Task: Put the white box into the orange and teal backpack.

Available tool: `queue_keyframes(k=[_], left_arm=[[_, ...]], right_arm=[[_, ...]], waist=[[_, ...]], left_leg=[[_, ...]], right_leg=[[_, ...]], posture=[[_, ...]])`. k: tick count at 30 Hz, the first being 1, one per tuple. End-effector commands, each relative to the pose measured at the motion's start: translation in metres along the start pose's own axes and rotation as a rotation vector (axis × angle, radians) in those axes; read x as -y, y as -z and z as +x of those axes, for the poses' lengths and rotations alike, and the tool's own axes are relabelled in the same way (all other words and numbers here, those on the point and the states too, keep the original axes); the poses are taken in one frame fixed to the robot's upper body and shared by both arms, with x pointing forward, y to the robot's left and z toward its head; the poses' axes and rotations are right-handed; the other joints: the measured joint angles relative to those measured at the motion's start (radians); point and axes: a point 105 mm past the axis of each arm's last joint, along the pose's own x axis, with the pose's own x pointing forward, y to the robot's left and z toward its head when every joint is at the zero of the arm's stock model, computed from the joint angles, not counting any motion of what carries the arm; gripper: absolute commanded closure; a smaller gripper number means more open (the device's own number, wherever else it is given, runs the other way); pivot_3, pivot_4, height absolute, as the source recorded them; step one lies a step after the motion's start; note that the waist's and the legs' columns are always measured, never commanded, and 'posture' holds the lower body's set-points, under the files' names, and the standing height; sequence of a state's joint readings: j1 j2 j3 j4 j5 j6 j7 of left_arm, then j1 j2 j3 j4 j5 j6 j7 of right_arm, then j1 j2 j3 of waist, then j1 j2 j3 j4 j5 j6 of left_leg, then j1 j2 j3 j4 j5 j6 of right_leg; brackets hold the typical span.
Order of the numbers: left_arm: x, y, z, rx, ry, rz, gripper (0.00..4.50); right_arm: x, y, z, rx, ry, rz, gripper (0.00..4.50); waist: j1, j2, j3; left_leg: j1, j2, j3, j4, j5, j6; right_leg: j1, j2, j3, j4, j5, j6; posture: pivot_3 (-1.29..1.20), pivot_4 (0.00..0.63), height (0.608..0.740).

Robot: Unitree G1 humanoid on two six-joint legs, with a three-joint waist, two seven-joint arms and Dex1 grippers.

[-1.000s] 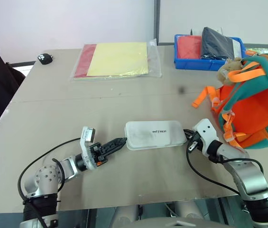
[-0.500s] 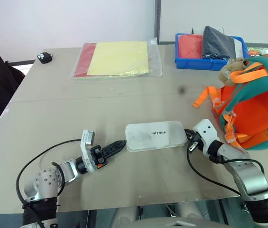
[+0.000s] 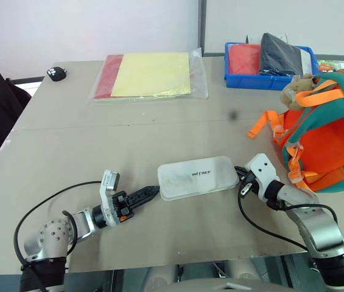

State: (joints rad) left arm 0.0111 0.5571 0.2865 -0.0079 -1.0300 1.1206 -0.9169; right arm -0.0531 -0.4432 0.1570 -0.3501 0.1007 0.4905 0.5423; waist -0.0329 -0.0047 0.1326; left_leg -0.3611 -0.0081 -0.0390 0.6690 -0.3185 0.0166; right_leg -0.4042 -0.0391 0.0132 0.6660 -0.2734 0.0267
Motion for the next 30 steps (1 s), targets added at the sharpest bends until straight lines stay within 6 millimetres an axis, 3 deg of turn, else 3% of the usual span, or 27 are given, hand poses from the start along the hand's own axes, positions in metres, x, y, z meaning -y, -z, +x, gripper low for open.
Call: queue_keyframes(k=[1, 5, 8, 12, 16, 21, 29, 30], left_arm=[[-0.053, 0.002, -0.025, 0.001, -0.317, 0.045, 1.75], [-0.046, -0.016, -0.031, 0.092, -0.27, 0.067, 1.75], [-0.023, -0.013, -0.033, 0.04, -0.166, 0.146, 1.75], [-0.028, -0.026, -0.046, 0.075, -0.24, 0.246, 1.75], [-0.004, -0.033, -0.027, 0.122, -0.1, 0.18, 1.75], [-0.005, -0.008, 0.007, 0.015, -0.101, 0.05, 1.75], [-0.001, -0.01, 0.016, -0.027, -0.093, -0.098, 1.75], [0.0, -0.006, 0.014, -0.055, -0.094, -0.106, 1.54]], right_arm=[[-0.01, -0.014, -0.001, 0.06, -0.043, -0.025, 4.5], [-0.011, -0.013, -0.002, 0.058, -0.042, -0.024, 4.5], [-0.012, -0.012, -0.003, 0.057, -0.044, -0.025, 4.5], [-0.011, -0.011, -0.005, 0.054, -0.033, -0.019, 4.5], [-0.015, -0.01, -0.004, 0.054, -0.042, -0.014, 4.5], [-0.015, -0.012, -0.001, 0.059, -0.048, -0.03, 4.5], [-0.012, -0.011, -0.002, 0.056, -0.04, -0.039, 4.5], [-0.012, -0.011, -0.002, 0.057, -0.04, -0.04, 4.5]], waist=[[0.002, 0.004, -0.002], [0.001, 0.008, -0.003], [-0.009, 0.004, -0.001], [-0.003, 0.003, 0.001], [-0.002, 0.001, 0.002], [0.005, -0.001, 0.003], [0.022, 0.0, 0.003], [0.021, -0.001, 0.003]], left_leg=[[0.001, 0.0, 0.0, 0.0, 0.0, 0.0], [0.009, 0.001, 0.0, -0.003, -0.001, 0.002], [0.016, 0.004, 0.0, -0.003, 0.0, 0.001], [0.014, 0.006, 0.002, -0.003, 0.0, 0.0], [0.013, 0.007, 0.001, -0.005, 0.0, 0.0], [0.009, 0.007, 0.001, -0.004, 0.0, 0.001], [0.007, 0.005, 0.001, -0.004, 0.0, 0.0], [0.007, 0.005, 0.001, -0.004, 0.001, -0.002]], right_leg=[[0.0, 0.0, 0.0, 0.0, 0.0, 0.0], [0.007, 0.001, 0.0, 0.001, 0.001, -0.002], [0.014, 0.003, 0.0, 0.001, 0.001, -0.004], [0.012, 0.005, 0.0, 0.001, 0.002, -0.004], [0.011, 0.005, -0.001, -0.001, 0.002, -0.004], [0.009, 0.004, -0.001, -0.004, 0.002, -0.004], [0.007, 0.003, -0.002, -0.005, 0.002, -0.003], [0.007, 0.003, -0.002, -0.005, 0.002, -0.003]], posture=[[0.0, 0.15, 0.74], [0.0, 0.15, 0.74], [0.0, 0.15, 0.74], [0.0, 0.15, 0.74], [0.0, 0.15, 0.74], [0.0, 0.15, 0.74], [0.0, 0.15, 0.74], [0.0, 0.15, 0.74]])
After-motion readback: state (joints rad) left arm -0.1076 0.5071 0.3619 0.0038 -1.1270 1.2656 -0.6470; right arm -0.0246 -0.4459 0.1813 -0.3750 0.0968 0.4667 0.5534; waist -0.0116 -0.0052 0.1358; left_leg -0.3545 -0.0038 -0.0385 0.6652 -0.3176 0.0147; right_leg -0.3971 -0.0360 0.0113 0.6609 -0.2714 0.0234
